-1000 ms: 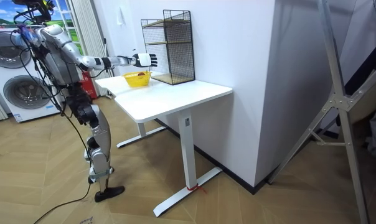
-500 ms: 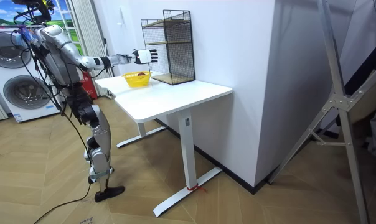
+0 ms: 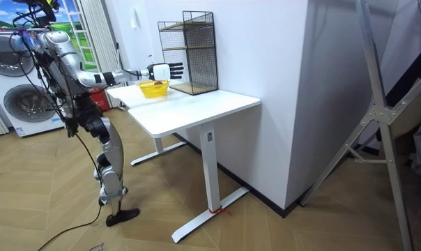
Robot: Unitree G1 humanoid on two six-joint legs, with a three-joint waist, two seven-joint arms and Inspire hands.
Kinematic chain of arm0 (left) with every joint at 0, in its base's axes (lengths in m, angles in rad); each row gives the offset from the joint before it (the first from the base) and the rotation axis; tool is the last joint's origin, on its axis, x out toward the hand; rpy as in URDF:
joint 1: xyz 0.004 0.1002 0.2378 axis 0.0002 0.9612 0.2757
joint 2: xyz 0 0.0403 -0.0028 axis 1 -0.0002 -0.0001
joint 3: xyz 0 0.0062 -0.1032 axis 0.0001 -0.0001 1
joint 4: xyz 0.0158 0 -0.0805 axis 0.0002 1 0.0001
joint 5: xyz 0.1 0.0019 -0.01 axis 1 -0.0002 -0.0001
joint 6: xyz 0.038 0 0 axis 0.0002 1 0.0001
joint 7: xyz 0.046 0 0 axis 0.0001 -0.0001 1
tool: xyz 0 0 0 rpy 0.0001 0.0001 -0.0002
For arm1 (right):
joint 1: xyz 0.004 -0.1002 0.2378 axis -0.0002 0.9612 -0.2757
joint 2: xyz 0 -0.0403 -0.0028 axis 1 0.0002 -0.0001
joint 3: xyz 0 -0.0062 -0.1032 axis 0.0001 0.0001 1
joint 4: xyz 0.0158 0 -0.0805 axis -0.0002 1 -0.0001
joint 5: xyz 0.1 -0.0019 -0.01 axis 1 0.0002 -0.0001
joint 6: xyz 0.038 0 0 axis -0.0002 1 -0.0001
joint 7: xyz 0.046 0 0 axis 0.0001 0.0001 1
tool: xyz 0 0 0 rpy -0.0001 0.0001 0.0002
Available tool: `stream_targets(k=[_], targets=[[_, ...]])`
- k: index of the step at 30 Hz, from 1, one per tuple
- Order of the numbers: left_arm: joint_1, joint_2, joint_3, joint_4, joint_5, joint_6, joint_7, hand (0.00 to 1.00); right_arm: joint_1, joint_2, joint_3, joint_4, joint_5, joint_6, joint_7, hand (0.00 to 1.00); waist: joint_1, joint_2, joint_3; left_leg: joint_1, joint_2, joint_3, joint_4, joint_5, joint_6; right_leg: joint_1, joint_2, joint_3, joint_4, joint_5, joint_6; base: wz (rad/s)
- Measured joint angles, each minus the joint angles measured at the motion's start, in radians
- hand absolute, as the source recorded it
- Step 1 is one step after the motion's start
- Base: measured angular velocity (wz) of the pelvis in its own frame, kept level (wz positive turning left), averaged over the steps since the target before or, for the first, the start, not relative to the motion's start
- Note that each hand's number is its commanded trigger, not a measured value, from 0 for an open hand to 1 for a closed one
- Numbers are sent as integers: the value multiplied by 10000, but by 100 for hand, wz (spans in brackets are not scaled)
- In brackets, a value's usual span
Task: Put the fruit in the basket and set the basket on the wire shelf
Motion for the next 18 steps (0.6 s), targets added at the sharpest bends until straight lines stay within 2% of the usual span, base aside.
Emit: stream_targets(k=[1,5,9,10,11,13,18], targets=[[-40,28,154,-416,-213,-9,326,0,180,-1,-75,-150,-9,1,-151,0,-14,65,-19,-4,-2,2,-3,0,1,-6,2,8,-4,0,0,0],[-129,151,711,-2087,-351,-28,1266,0,722,5,-223,-573,-63,1,-391,0,-12,91,-26,9,-4,11,-82,11,-6,18,16,17,-3,1,-2,-3],[-222,213,924,-4693,-186,-119,2568,0,1196,107,-455,-689,-59,0,-782,0,121,102,-26,-1,25,88,-144,10,-5,-157,29,135,16,7,-10,-11],[-260,225,1017,-5670,-133,-235,2940,0,1298,121,-452,-751,-136,-10,-803,0,185,95,-25,2,34,114,-157,10,-6,-169,41,177,28,11,-16,-9],[-386,258,1049,-6300,-103,-556,3310,0,1365,155,-452,-746,-360,-22,-793,0,209,114,-25,20,32,118,-174,10,-6,-163,41,198,42,11,-16,-7],[-564,278,1059,-6967,70,-895,3795,0,1448,211,-450,-742,-480,-37,-764,0,251,161,-10,79,27,148,-186,10,-6,-149,38,228,72,10,-16,-4],[-624,274,875,-8984,739,-1088,4281,0,1703,291,-450,-742,-462,-81,-672,0,182,227,75,93,26,142,-233,9,-5,-158,39,188,105,8,-12,1]])
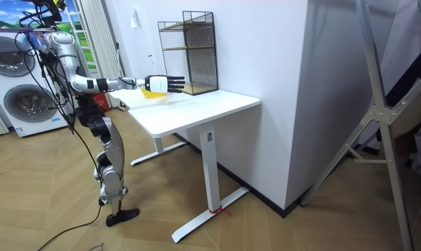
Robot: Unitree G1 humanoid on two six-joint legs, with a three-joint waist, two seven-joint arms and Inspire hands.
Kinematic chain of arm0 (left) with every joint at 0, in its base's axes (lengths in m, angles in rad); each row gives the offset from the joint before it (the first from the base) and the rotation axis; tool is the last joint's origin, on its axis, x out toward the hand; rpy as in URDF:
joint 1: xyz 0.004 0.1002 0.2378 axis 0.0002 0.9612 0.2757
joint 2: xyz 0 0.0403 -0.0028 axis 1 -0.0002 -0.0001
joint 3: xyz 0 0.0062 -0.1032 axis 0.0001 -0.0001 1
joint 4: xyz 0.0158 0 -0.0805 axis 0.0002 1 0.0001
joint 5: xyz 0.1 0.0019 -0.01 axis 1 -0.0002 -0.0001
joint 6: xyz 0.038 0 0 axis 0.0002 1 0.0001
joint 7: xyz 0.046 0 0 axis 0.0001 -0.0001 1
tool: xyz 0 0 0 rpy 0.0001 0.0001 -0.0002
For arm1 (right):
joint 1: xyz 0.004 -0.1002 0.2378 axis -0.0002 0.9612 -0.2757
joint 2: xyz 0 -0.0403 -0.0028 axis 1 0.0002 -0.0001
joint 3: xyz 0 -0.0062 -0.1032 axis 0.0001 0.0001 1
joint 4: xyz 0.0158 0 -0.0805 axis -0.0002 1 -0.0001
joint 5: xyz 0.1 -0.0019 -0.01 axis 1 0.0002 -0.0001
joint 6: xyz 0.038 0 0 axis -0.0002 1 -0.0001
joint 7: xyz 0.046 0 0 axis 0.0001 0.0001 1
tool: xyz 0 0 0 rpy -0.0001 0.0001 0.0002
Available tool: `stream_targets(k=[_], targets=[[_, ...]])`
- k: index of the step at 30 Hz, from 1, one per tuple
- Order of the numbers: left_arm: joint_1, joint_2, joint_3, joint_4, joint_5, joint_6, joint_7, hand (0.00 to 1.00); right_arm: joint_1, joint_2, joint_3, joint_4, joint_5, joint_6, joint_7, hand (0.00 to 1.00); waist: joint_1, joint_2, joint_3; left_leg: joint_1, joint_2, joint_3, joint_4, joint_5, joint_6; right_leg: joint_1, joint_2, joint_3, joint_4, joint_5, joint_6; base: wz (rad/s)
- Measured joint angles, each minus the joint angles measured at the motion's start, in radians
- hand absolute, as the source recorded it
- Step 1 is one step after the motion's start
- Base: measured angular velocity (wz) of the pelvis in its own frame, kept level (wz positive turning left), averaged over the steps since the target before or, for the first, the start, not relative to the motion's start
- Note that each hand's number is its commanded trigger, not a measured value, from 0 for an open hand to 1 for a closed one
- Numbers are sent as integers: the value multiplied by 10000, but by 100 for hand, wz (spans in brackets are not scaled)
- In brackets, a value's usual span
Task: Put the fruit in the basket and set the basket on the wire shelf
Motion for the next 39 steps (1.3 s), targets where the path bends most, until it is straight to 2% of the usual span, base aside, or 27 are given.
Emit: stream_targets(k=[4,9,13,16,19,22,26,27,28,33,35,39], targets=[[0,0,-301,-1090,830,-313,-189,0,14,70,0,1,-28,-155,328,0,-89,23,24,-141,0,17,53,0,-1,-102,0,-18,-4,-1,2,1],[-10,8,-907,-2310,843,-324,-724,0,29,220,54,1,-220,-341,521,0,-207,25,25,-237,-5,-10,125,0,-2,-139,-12,-82,-1,-1,2,2],[-33,6,-1572,-2916,833,-703,-1198,0,37,398,214,10,-242,-545,797,0,-406,3,33,-254,-7,-15,159,0,-1,-128,-16,-87,-10,-1,2,0],[-47,8,-1956,-2957,756,-879,-1812,0,46,564,405,429,-229,-918,1041,0,-622,-50,50,-273,-27,-112,220,0,-1,-73,-37,-195,-19,-1,2,7],[-54,7,-2666,-2957,577,-957,-2458,0,47,815,481,729,-154,-932,1309,0,-733,-87,60,-395,-37,-97,278,-1,0,-189,-49,-180,-15,-5,8,2],[-164,5,-3631,-2928,219,-1041,-3300,0,40,835,868,783,-108,-966,1412,0,-747,-77,67,-438,-49,-95,328,0,4,-212,-52,-133,-6,-5,8,0],[-404,4,-4452,-2841,-47,-1099,-4393,0,35,907,1303,795,-144,-1323,1591,0,-860,-62,82,-380,-43,-82,324,1,4,-192,-50,-130,11,-5,7,0],[-409,4,-4546,-2843,-110,-1110,-4512,0,35,914,1353,812,-135,-1365,1606,0,-861,-58,90,-330,-43,-69,309,1,4,-185,-50,-121,11,-4,7,-8],[-403,-8,-4727,-2845,-320,-1116,-4812,0,36,939,1459,813,-94,-1391,1645,0,-863,-47,139,-258,-30,17,257,2,4,-158,-42,-62,12,-4,7,-17],[-468,-302,-5222,-2832,-1124,-1116,-6031,0,35,1222,1968,816,253,-1473,1969,0,-986,-91,165,-257,1,182,167,2,4,-269,-9,130,30,-2,4,-11],[-482,-334,-5411,-2691,-1432,-1112,-6513,0,34,1241,2063,816,494,-1473,2123,0,-994,-90,161,-246,1,241,162,3,4,-318,-8,181,33,0,1,-8],[-503,-366,-5607,-2494,-1738,-1108,-6935,0,9,1293,2078,823,816,-1473,2166,0,-1024,-100,165,-246,19,337,154,3,4,-367,1,261,42,4,-1,-8]])
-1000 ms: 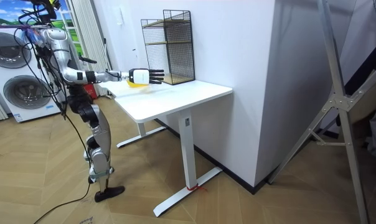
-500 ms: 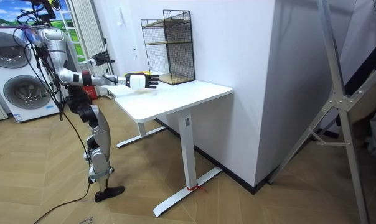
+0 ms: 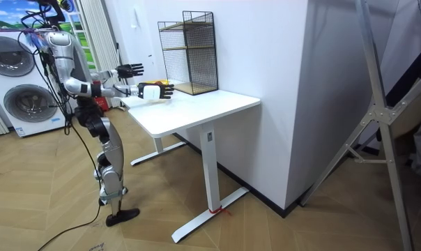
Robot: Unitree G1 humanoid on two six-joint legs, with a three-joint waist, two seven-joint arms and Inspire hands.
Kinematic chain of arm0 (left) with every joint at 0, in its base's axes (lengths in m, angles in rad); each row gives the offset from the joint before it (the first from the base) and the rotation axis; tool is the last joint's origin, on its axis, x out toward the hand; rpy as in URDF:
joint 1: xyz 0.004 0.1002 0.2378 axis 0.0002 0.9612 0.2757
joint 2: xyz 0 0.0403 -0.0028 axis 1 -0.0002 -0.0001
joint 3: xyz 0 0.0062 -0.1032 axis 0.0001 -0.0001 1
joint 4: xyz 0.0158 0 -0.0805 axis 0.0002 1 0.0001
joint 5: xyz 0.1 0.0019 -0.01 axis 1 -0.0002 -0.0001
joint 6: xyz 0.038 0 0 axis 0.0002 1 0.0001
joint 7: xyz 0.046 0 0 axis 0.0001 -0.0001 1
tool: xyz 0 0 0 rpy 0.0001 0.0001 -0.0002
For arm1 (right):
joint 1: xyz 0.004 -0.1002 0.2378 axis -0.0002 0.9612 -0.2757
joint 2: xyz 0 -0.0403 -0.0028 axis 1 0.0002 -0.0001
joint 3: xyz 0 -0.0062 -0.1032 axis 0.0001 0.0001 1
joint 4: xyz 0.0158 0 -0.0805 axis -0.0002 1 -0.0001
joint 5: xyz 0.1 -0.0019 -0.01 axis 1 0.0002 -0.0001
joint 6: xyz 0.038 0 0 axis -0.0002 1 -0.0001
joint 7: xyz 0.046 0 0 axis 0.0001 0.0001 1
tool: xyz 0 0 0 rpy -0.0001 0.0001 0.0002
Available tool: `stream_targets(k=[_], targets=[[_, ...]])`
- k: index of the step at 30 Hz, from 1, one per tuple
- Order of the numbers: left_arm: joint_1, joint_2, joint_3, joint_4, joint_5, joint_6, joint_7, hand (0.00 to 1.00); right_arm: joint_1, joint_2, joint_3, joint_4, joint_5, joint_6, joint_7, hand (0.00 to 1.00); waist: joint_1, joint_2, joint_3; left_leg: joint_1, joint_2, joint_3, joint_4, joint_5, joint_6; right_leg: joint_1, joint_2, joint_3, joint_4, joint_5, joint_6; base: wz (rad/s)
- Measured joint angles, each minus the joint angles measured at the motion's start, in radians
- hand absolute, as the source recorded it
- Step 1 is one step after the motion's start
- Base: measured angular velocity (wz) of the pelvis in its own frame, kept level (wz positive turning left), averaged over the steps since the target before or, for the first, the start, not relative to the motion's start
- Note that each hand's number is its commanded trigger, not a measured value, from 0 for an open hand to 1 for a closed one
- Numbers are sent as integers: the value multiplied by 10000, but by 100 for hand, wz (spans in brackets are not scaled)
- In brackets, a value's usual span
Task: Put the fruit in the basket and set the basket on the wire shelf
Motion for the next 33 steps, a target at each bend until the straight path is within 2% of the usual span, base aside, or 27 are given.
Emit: stream_targets(k=[8,12,16,20,27,33], targets=[[-291,-20,-496,957,-38,23,-962,0,-209,126,318,403,581,-1,454,0,7,-51,44,120,10,91,-64,0,0,38,14,91,-3,0,0,-3],[-313,-20,-496,1134,-143,22,-1046,0,-211,122,345,403,1365,-1,695,0,7,-47,49,178,16,94,-62,0,0,92,16,93,-5,0,0,0],[-312,-73,-558,1287,-867,23,-1209,0,-217,124,478,452,1703,-1,1127,0,20,-47,52,177,26,100,-60,-1,0,92,26,86,3,3,-4,0],[-311,-274,-649,1512,-1223,26,-1230,0,-218,232,594,471,1703,0,1507,0,25,-44,53,148,35,112,-58,-2,-2,58,32,90,20,6,-10,0],[-306,-268,-1122,1520,-1435,86,-1406,0,-317,278,1048,473,1725,37,1766,0,21,-38,49,60,48,116,-58,-3,-4,-96,37,104,148,7,-12,0],[-306,-246,-1400,1523,-1561,303,-1694,0,-423,281,1153,523,1829,43,2048,0,12,-65,43,64,47,145,-41,-2,-4,-106,35,121,150,7,-12,0]])
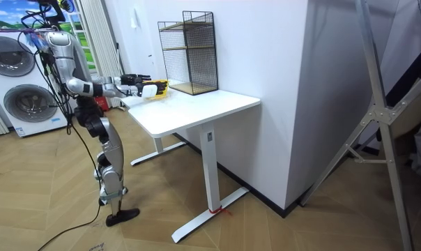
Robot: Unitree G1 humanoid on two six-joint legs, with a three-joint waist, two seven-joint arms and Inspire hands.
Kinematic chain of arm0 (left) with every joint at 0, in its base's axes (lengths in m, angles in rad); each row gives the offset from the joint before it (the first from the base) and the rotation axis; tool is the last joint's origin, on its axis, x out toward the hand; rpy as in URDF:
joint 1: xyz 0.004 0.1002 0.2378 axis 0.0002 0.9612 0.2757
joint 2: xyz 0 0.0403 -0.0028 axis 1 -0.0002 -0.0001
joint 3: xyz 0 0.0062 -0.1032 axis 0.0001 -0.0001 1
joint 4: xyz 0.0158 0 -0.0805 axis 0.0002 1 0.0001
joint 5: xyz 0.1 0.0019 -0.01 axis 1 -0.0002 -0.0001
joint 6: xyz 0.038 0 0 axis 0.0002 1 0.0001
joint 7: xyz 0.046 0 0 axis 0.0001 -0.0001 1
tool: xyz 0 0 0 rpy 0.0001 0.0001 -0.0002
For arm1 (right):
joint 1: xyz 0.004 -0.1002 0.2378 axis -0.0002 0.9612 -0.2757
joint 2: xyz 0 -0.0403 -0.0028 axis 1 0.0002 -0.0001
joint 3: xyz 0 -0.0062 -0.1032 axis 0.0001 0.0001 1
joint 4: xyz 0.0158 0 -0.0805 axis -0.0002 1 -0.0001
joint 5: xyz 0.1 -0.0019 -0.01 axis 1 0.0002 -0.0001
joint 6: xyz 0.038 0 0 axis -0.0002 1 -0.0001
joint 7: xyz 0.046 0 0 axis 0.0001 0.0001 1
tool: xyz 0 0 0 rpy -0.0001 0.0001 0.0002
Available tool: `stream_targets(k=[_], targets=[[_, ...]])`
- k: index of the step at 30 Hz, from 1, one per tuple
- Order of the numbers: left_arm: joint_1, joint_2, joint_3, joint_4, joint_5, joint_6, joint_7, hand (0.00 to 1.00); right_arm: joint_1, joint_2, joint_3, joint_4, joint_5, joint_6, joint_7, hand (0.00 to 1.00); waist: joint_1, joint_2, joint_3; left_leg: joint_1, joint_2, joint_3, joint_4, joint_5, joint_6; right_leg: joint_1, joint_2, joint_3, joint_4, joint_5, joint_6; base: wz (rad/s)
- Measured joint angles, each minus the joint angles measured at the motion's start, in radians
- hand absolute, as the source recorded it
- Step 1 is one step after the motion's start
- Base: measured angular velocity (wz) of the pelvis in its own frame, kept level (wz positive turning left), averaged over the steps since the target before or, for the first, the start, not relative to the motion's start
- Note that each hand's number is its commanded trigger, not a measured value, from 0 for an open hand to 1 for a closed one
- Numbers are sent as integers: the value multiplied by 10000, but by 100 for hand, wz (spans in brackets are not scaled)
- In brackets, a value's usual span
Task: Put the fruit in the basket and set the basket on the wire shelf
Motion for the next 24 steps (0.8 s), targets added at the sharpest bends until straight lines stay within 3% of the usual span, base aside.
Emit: stream_targets(k=[15,24], targets=[[-55,-6,-45,281,-69,419,-412,0,-49,5,258,276,-14,302,359,0,-5,-233,-61,-13,3,19,57,0,1,2,-7,33,18,6,-10,0],[-186,-17,-45,279,-70,423,-615,0,-49,0,314,363,-15,303,501,0,-7,-220,-46,12,5,18,49,0,1,25,-6,34,18,8,-12,0]])
